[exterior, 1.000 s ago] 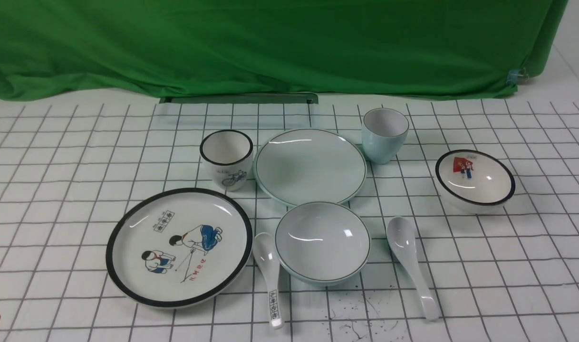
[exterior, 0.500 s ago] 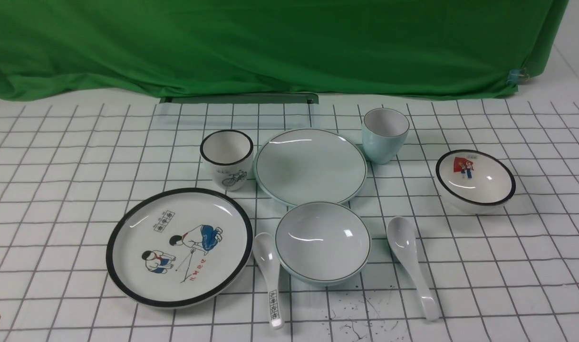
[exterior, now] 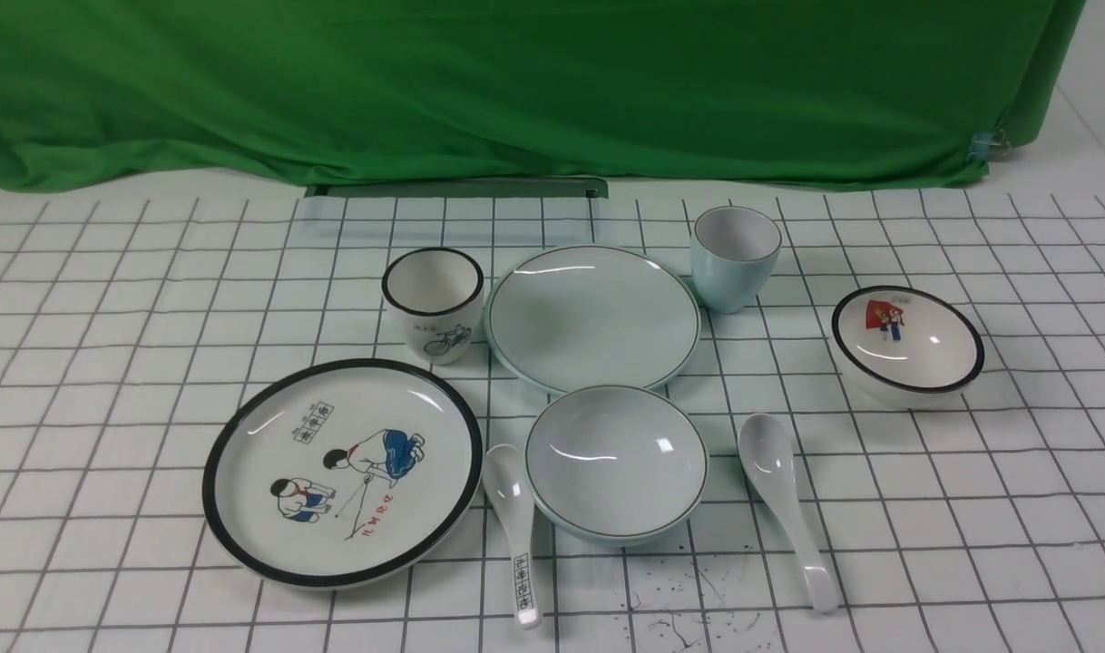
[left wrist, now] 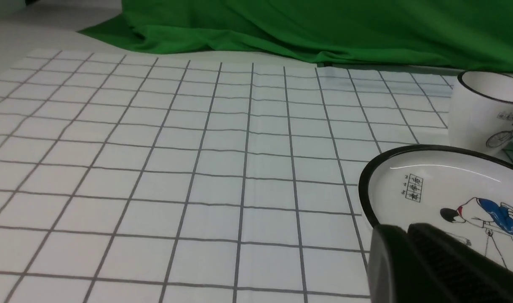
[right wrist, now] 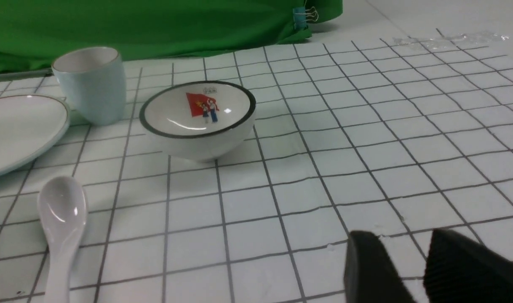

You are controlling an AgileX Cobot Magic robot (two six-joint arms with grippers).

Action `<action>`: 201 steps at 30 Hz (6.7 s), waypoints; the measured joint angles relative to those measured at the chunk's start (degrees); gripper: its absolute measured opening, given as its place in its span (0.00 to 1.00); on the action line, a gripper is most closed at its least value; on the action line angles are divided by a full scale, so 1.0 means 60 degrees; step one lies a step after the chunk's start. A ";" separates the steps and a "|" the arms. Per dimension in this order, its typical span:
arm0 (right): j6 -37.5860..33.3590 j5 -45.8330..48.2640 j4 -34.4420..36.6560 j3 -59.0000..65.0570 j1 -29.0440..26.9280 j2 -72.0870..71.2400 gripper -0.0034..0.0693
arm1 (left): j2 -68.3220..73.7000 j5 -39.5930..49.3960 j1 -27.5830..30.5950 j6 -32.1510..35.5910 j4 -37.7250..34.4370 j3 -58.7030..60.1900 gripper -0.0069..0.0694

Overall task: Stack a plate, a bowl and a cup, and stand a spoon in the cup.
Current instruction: Use the right arm to grab a blue rice bowl, then use the right arm to put the blue rice bowl into the blue large plate in the middle, then use the right arm to grab a blue teacup

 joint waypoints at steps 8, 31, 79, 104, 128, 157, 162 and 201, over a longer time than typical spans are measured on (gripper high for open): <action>0.4346 0.0000 0.0945 0.0000 0.0000 0.0000 0.38 | 0.0000 -0.0301 0.0000 -0.1723 -0.4206 0.0000 0.08; 0.4952 -0.0757 -0.0263 -0.0854 0.0000 0.0820 0.34 | 0.1454 0.0949 0.0000 -0.0246 -0.4156 -0.3184 0.08; -0.4489 0.5125 0.2978 -1.2554 0.5315 1.7076 0.75 | 1.1140 0.5960 -0.5516 0.2330 -0.0088 -0.9542 0.08; -0.4083 0.3816 0.3759 -1.2665 0.5326 1.8375 0.15 | 1.1140 0.5457 -0.5516 0.2330 -0.0088 -0.9551 0.08; -0.3215 0.5493 0.3474 -1.7995 0.4663 2.0134 0.15 | 1.1149 0.4879 -0.5516 0.2330 0.0000 -0.9551 0.08; -0.1355 0.4687 0.3470 -1.8581 0.4225 2.1625 0.16 | 1.1149 0.4662 -0.5516 0.2330 0.0393 -0.9551 0.08; -0.1347 0.4687 0.3470 -1.8581 0.4225 2.1625 0.16 | 1.1149 0.4662 -0.5516 0.2330 0.0397 -0.9551 0.08; -0.2684 0.7563 0.1524 -2.0757 0.3575 2.0233 0.68 | 1.1149 0.4633 -0.5516 0.2330 0.0397 -0.9551 0.08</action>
